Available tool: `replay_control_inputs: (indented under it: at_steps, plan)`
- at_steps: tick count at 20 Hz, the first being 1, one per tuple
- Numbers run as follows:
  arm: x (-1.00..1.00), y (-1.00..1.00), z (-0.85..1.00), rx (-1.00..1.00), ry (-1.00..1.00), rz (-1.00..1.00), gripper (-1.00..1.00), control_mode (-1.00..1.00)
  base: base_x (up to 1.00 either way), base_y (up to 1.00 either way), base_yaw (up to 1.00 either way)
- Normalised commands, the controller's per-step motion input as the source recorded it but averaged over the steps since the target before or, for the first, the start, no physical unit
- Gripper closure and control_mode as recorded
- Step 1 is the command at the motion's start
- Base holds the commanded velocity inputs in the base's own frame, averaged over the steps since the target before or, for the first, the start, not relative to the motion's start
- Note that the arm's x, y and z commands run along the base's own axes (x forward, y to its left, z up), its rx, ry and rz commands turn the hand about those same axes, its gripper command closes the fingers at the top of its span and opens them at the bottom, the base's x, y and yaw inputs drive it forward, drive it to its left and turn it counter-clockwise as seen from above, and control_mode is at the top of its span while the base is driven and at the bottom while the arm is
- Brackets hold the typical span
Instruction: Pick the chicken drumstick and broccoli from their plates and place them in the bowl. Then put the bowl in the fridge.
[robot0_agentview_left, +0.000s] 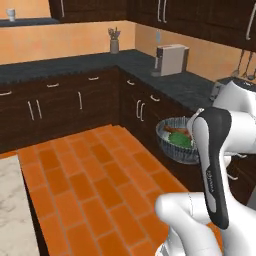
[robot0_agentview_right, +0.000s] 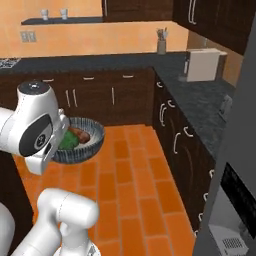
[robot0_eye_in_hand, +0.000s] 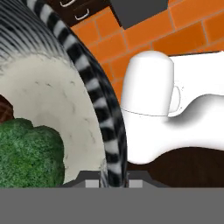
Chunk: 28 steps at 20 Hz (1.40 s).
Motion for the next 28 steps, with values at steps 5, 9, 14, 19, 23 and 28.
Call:
replay_control_inputs:
  at_steps: [5, 9, 14, 19, 23, 28]
  plan:
    - [0.0, 0.0, 0.0, 0.0, 0.0, 0.0, 1.0, 1.0, 0.79, 0.38, -0.57]
    - [0.0, 0.0, 0.0, 0.0, 0.0, 0.0, 1.0, 1.0, 0.02, 0.14, -0.99]
    - [0.0, 0.0, 0.0, 0.0, 0.0, 0.0, 1.0, 1.0, 0.14, 0.26, -0.95]
    - [0.0, 0.0, 0.0, 0.0, 0.0, 0.0, 1.0, 1.0, 0.3, 0.83, -0.71]
    - [0.0, 0.0, 0.0, 0.0, 0.0, 0.0, 1.0, 1.0, 0.14, 0.72, -0.79]
    - [0.0, 0.0, 0.0, 0.0, 0.0, 0.0, 1.0, 1.0, 0.01, 0.73, -0.79]
